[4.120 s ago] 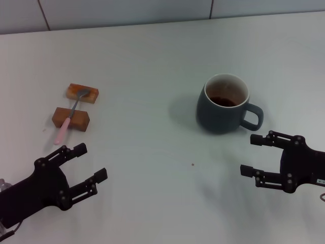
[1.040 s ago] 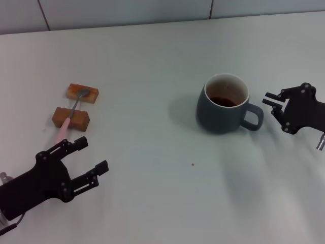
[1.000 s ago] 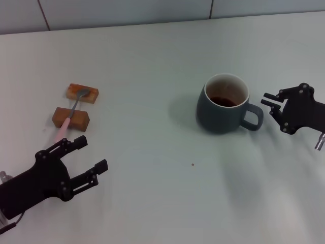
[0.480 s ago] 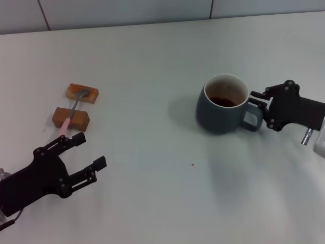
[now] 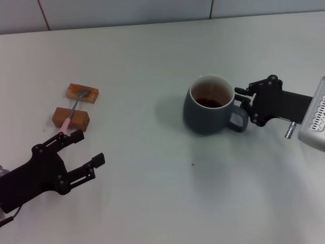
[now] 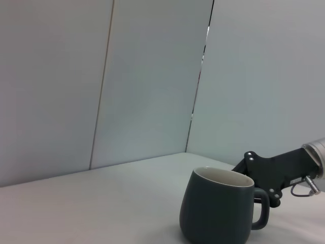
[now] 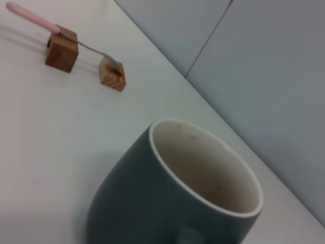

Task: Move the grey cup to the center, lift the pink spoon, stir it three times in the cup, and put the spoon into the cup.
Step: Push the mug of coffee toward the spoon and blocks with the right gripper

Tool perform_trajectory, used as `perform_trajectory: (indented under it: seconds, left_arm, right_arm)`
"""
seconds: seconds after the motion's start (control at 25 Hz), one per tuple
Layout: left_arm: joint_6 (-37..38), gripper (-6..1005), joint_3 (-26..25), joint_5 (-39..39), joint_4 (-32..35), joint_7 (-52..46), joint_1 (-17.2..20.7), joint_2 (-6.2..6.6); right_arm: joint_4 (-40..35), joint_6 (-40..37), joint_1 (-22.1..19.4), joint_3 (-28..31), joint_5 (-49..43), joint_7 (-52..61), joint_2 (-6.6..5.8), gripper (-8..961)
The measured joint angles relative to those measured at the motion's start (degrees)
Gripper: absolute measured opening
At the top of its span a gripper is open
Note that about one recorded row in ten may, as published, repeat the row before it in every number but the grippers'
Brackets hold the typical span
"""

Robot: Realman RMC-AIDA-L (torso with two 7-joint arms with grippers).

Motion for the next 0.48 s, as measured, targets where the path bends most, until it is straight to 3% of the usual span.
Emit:
perform_trajectory:
  seconds: [0.48]
  left_arm:
    - [-0.1, 797, 0.0, -0.1, 0.0, -0.1, 0.0, 0.0]
  right_arm:
    - [-1.5, 4.6, 2.7, -9.2, 3.1, 9.5, -0.14, 88]
